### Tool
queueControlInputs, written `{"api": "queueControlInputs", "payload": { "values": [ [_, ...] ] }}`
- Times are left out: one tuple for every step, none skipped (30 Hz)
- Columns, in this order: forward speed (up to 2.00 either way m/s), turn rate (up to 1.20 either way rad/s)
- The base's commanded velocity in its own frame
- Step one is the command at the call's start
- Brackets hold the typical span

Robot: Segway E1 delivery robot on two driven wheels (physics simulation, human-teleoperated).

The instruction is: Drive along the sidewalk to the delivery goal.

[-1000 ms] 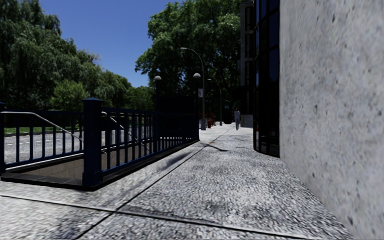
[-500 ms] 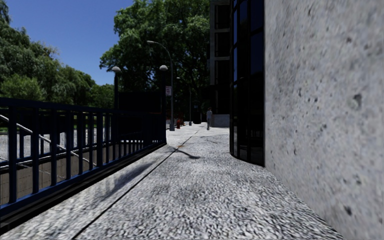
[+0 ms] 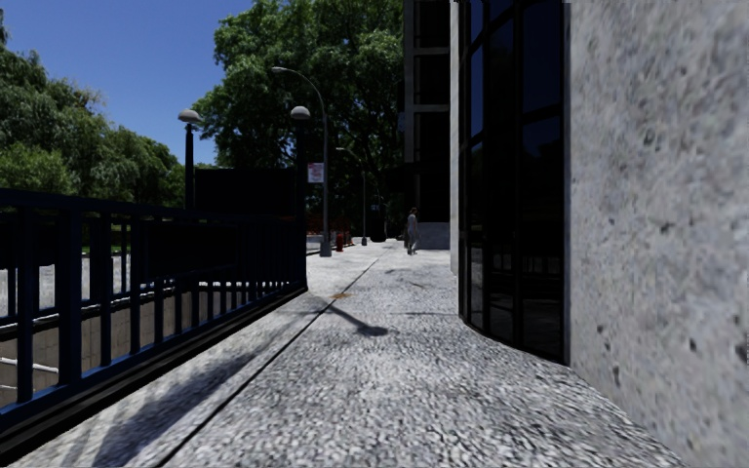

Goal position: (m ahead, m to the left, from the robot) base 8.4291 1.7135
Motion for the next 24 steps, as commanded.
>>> {"api": "queueControlInputs", "payload": {
  "values": [
    [2.00,0.00],
    [2.00,0.00],
    [2.00,0.00],
    [2.00,0.00],
    [2.00,0.00],
    [2.00,0.00],
    [2.00,0.00],
    [2.00,0.00],
    [2.00,0.00],
    [2.00,0.00],
    [2.00,0.00],
    [2.00,0.00],
    [2.00,0.00],
    [2.00,0.00],
    [2.00,0.00],
    [2.00,0.00],
    [2.00,0.00],
    [2.00,0.00],
    [2.00,0.00],
    [2.00,0.00],
    [2.00,0.00],
    [2.00,0.00],
    [2.00,0.00],
    [2.00,0.00]
  ]
}}
